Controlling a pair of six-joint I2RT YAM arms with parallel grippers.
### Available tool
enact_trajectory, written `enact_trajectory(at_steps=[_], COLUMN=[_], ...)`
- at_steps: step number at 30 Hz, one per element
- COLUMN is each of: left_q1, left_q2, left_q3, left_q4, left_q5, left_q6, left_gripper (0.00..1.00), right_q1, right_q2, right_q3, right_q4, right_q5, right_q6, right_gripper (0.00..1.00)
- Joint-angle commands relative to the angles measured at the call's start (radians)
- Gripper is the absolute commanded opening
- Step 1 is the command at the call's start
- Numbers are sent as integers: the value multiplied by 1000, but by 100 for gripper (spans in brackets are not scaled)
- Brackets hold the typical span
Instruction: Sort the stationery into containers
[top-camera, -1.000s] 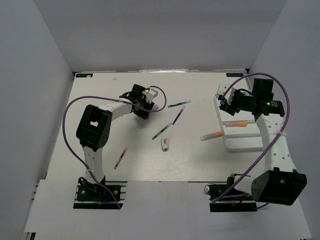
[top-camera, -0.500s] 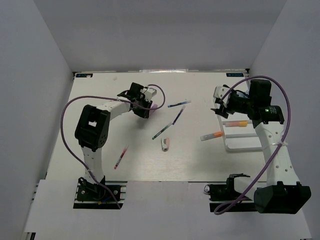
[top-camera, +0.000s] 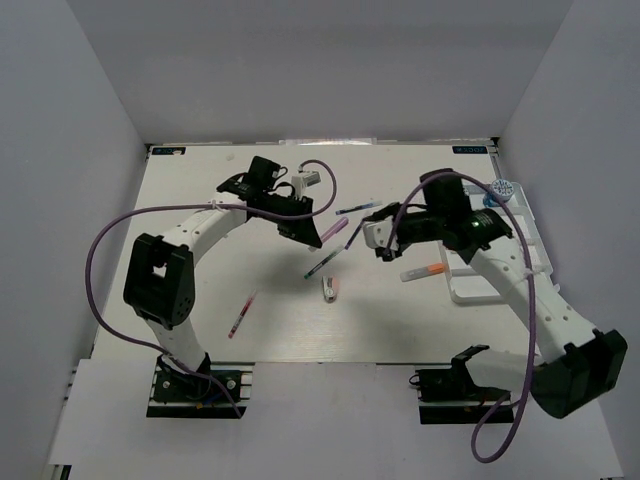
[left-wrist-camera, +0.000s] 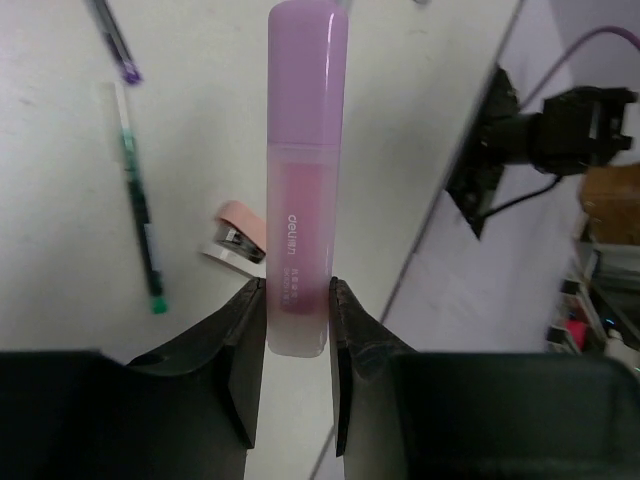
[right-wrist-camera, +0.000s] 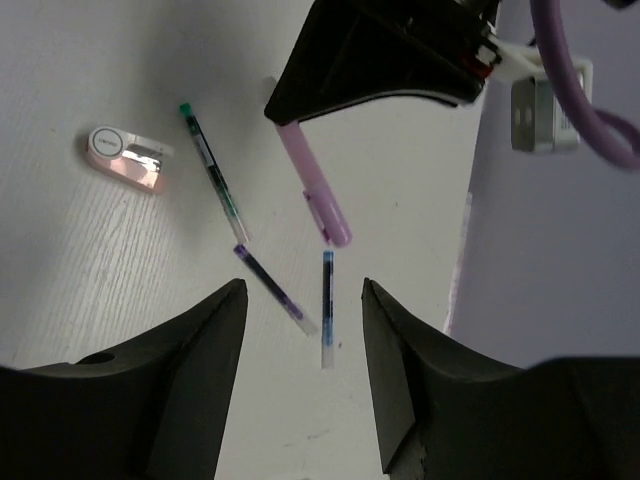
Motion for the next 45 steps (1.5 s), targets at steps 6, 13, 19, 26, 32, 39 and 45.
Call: enact_trajectory(at_steps=[6,13,19,26,32,39,45], left_q1=[-4,-4,-4,-4,-4,17,60], left_q2=[-72,-83,-81,-86,-89,-90,-75], left_q3=[-31,-46,-49,-49,-49,-43,1], left_q4=[-99,-81,-73,-67,-53,-33,-15], left_q5=[192,226,237,237,237,235,322], left_q6=[-19,-46,-57,-63,-74,-88,-97], left_gripper=[0,0,0,0,20,82,83], right_q1=[182,253,294,320,320,267,114], right_q2=[154,214,275,321,329,251,143], right_q3=[61,49,86,96,95,22,-46], right_q4=[88,125,130,128,111,101,16], right_q5=[183,247,284,315,356,437,467], right_q6=[-74,-77,-59,-66,-68,-63,-124], right_gripper=[53,54,55,38,7,0,0])
